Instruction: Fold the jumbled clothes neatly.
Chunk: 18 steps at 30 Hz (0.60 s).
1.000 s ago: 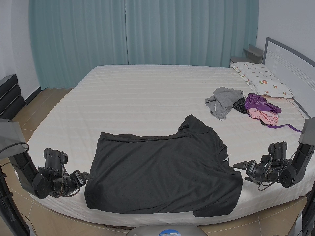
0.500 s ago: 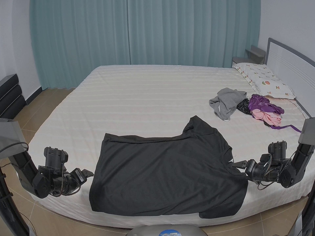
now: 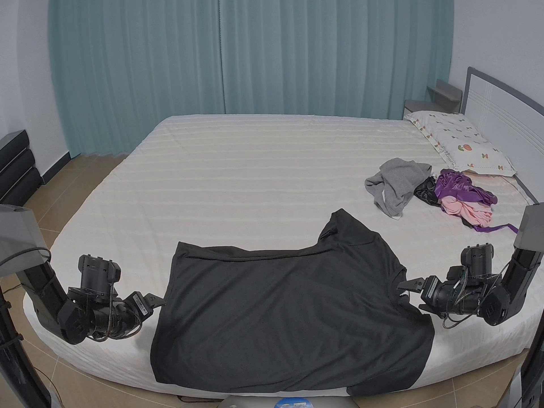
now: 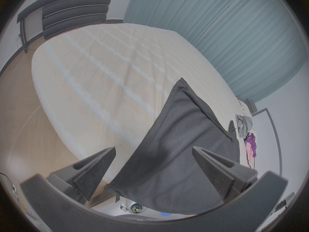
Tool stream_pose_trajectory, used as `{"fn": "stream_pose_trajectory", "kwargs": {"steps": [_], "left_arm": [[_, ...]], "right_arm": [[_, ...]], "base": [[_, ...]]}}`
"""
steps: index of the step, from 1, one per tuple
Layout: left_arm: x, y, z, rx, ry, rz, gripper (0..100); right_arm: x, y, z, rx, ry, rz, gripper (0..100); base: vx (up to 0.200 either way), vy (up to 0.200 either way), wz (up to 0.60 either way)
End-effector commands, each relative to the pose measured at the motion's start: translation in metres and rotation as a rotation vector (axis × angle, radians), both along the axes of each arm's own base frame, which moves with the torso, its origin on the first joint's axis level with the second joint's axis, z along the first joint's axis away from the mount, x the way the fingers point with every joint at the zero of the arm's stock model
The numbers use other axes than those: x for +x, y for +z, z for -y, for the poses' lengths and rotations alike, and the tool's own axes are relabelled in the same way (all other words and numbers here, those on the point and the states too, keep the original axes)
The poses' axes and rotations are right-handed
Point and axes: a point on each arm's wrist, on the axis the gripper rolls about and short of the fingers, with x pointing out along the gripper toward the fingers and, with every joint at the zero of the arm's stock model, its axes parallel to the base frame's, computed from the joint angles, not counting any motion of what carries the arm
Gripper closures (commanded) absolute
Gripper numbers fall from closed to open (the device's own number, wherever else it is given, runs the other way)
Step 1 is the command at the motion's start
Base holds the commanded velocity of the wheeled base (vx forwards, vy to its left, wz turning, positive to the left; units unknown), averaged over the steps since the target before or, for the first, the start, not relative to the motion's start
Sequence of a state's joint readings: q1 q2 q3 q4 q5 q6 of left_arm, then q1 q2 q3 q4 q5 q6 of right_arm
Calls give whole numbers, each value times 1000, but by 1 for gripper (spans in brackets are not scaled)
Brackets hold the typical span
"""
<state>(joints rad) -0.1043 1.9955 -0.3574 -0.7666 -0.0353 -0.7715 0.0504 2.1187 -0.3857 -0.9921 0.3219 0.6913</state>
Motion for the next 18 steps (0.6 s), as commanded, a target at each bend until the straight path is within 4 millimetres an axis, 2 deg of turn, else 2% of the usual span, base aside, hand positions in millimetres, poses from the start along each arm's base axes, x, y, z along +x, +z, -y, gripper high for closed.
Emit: {"fn": "stream_pose_trajectory", "kwargs": {"steps": [1,14,17,18], "left_arm": [[1,-1,0,-2,2,-2,0],[1,-1,1,-6,3,-4,0],[-1,-1,2,-5,-3,-7,0],[-1,-1,3,-5,-6,-7,0]], "right_arm": [[0,0,0,-1,3,0,0],[0,0,-1,1,3,0,0],[-1,0,-1,1,3,0,0],[-1,-1,-1,0,3,-2,0]], "base": [[0,0,0],[0,0,0],[200,0,0],[0,0,0]]}}
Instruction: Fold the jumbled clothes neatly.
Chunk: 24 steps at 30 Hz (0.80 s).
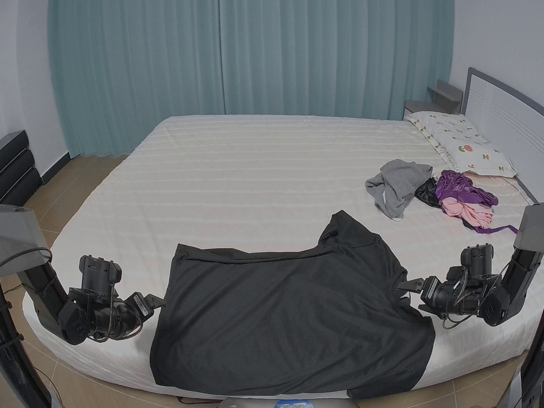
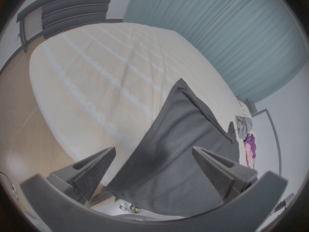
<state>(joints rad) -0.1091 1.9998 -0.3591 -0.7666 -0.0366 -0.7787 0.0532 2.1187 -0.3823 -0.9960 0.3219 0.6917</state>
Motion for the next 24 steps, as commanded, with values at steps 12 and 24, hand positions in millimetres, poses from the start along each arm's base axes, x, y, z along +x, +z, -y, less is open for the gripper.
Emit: {"fn": "stream_pose_trajectory", "kwargs": {"steps": [12,24], "left_arm": [[-2,0,3,0,-12,-3,0],[24,10,6,-30,11,75,0]], "right_arm": [[0,0,-2,3,5,-1,0],[1,0,-4,5,9,2,0]], "base": [[0,0,0],[0,0,0]]}}
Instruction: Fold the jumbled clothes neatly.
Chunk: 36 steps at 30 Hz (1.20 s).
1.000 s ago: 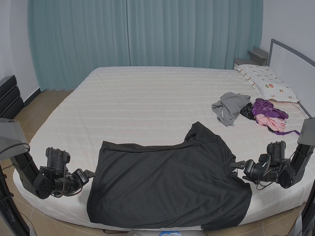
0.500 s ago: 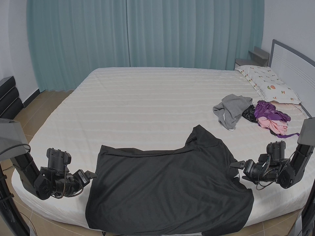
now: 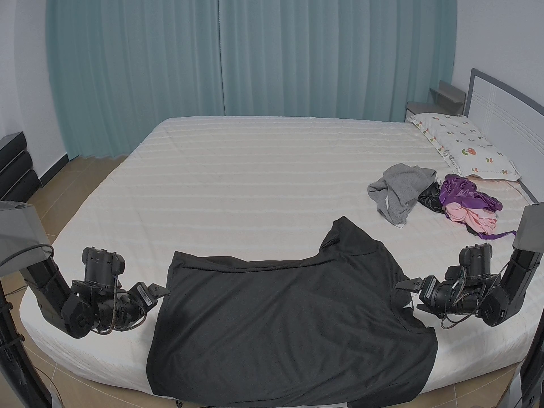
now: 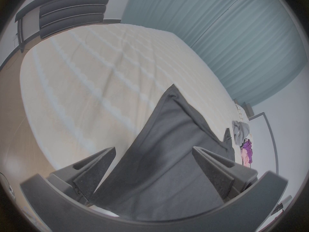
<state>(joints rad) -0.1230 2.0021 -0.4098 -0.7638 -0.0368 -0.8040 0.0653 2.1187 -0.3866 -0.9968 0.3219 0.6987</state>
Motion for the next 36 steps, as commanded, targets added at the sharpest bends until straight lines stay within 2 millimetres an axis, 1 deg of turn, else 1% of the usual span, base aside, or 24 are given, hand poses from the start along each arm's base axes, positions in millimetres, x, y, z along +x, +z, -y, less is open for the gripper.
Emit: {"fn": "stream_pose_trajectory", "kwargs": {"steps": [1,2,3,5,6,7,8,10,12,13,14,15,16,17,19,21,23,36], "left_arm": [[35,2,4,-11,7,68,0],[39,1,4,-12,7,71,0],[56,-4,6,-13,6,87,0],[75,-12,8,-13,8,103,0],[88,-16,8,-13,9,119,0],[90,-16,8,-13,10,121,0],[105,-25,9,-12,10,129,0],[127,-35,11,-7,3,142,0],[143,-42,12,10,-11,149,0],[143,-42,12,10,-11,149,0],[160,-49,14,25,-24,153,0],[167,-50,14,28,-27,162,0],[170,-51,14,28,-24,165,0],[181,-54,15,27,-24,183,0],[192,-55,16,29,-23,200,0],[200,-57,16,35,-25,204,0],[204,-60,16,53,-31,205,0],[205,-67,12,96,-59,203,0]], "right_arm": [[0,-1,-1,-1,3,-2,0],[-1,-1,-1,-1,3,-4,0],[-2,-1,-1,-2,3,-8,0],[-2,-1,-2,-2,6,-8,0],[-2,-2,-2,-2,6,-10,0],[-2,-2,-2,-2,6,-10,0],[-2,-2,-2,-2,8,-10,0],[-2,-3,-3,-2,11,-13,0],[-3,-3,-5,-4,17,-16,0],[-3,-3,-5,-4,17,-16,0],[-3,-4,-6,-6,18,-19,0],[-3,-4,-6,-7,19,-19,0],[-3,-4,-6,-6,20,-20,0],[-3,-5,-7,-7,23,-22,0],[-4,-5,-8,-7,25,-23,0],[-4,-5,-8,-7,25,-23,0],[-4,-5,-8,-8,25,-26,0],[-4,-2,-12,-11,38,-11,0]], "base": [[0,0,0],[0,0,0],[0,0,0],[0,0,0],[0,0,0],[0,0,0],[0,0,0],[0,0,0],[0,0,0],[0,0,0],[0,0,0],[0,0,0],[0,0,0],[0,0,0],[0,0,0],[0,0,0],[0,0,0],[0,0,0]]}}
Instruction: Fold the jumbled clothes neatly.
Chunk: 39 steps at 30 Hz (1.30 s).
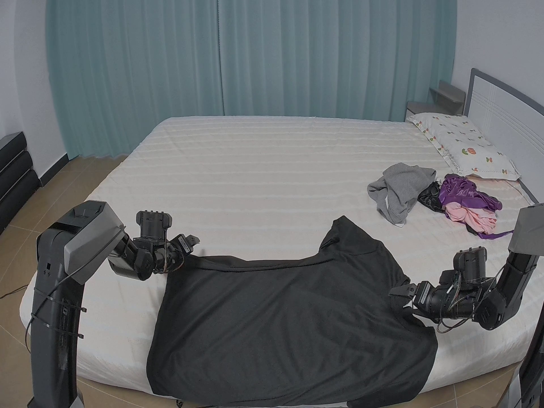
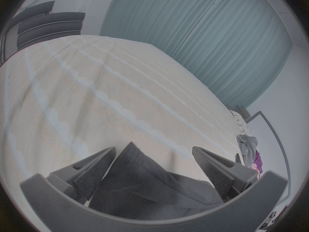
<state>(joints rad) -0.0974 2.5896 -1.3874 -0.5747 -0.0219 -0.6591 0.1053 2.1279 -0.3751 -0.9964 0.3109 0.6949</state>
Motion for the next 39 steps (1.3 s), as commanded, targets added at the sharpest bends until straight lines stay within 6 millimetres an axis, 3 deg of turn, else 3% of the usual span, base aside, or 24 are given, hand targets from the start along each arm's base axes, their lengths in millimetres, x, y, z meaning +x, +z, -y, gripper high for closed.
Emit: {"fn": "stream_pose_trajectory", "kwargs": {"steps": [1,2,3,8,12,15,16,17,20,24,30,32,39], "left_arm": [[0,-8,0,1,1,-15,0],[0,-8,0,1,1,-15,0],[0,-7,0,1,1,-14,100],[-1,-7,-1,2,3,-20,100],[1,-2,-6,8,20,-1,100],[2,14,-8,12,35,29,100],[2,14,-8,12,35,29,100],[2,22,-8,16,42,45,100],[2,31,-9,22,55,64,100],[2,35,-9,26,62,69,100],[0,34,-8,28,61,61,100],[0,32,-8,28,61,55,100],[-1,30,-8,28,62,47,100]], "right_arm": [[1,2,-1,1,4,9,0],[1,2,-1,1,3,12,0],[2,3,-1,0,4,15,0],[6,3,-2,0,3,24,0],[22,5,-3,-14,-3,57,0],[50,3,-4,-68,-32,85,0],[50,3,-4,-68,-32,85,0],[71,3,-4,-87,-53,89,0],[103,5,-3,-94,-74,109,0],[134,-6,-3,-96,-79,92,0],[161,-26,-7,-119,-56,90,0],[174,-42,-9,-131,-56,62,0],[196,-48,-9,-157,-58,117,0]], "base": [[0,0,0],[0,0,0],[0,0,0],[0,0,0],[0,0,0],[0,0,0],[0,0,0],[0,0,0],[0,0,0],[0,0,0],[0,0,0],[0,0,0],[0,0,0]]}}
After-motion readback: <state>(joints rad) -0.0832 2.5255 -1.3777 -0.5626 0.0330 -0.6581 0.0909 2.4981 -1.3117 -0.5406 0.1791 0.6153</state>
